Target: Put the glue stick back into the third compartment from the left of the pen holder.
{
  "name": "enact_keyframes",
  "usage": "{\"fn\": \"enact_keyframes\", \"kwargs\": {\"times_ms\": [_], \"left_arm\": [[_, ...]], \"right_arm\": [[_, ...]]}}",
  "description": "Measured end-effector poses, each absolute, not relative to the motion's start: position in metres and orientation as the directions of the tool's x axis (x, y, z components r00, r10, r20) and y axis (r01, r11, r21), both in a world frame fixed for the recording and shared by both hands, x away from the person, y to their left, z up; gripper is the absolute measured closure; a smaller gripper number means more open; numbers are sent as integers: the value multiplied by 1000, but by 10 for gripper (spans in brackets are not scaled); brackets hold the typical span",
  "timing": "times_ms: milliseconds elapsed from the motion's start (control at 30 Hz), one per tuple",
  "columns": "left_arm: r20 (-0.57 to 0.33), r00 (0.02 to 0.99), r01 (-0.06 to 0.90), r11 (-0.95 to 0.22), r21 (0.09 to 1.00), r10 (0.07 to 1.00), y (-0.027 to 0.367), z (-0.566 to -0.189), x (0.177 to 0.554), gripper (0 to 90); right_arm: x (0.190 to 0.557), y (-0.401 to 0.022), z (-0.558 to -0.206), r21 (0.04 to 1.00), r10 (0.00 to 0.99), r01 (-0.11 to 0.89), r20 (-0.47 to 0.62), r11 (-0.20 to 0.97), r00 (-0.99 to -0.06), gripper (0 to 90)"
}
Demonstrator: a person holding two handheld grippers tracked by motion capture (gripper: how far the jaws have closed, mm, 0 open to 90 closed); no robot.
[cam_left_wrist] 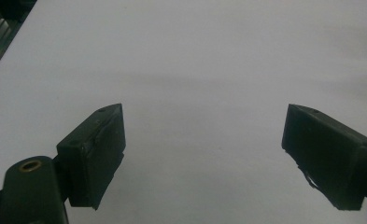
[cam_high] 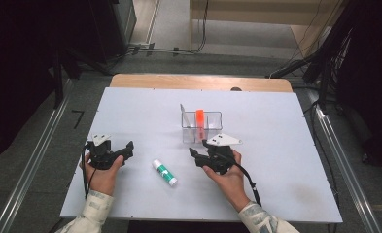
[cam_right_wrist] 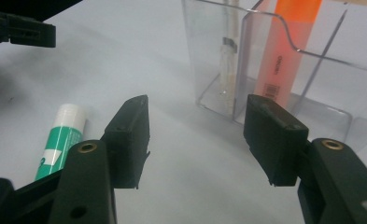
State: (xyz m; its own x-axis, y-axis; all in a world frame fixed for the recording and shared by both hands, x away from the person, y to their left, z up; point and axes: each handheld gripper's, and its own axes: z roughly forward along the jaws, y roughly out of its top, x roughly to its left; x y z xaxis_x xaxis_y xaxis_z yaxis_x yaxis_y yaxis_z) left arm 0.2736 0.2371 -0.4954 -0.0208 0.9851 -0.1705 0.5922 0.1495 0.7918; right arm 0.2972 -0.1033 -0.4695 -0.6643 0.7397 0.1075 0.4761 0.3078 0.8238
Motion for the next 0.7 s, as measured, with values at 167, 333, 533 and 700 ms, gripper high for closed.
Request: {"fn": "enact_keyframes", "kwargs": {"times_ms": [167,333,533,700], "left_arm": [[-168,-21,593,147,791,986,237,-495,274,140],[-169,-21,593,148,792,985,237,-495,274,140],[-167,-21,594,146,791,986,238,-496,274,140],[-166,-23,593,147,791,986,237,-496,274,140]], "right_arm": [[294,-98,-473,820,729,475,108,319,-676,392],[290,-89,-475,817,716,471,105,333,-690,392],[288,-82,-477,810,704,475,111,344,-701,392],[285,-74,-479,808,685,467,111,360,-720,393]]}}
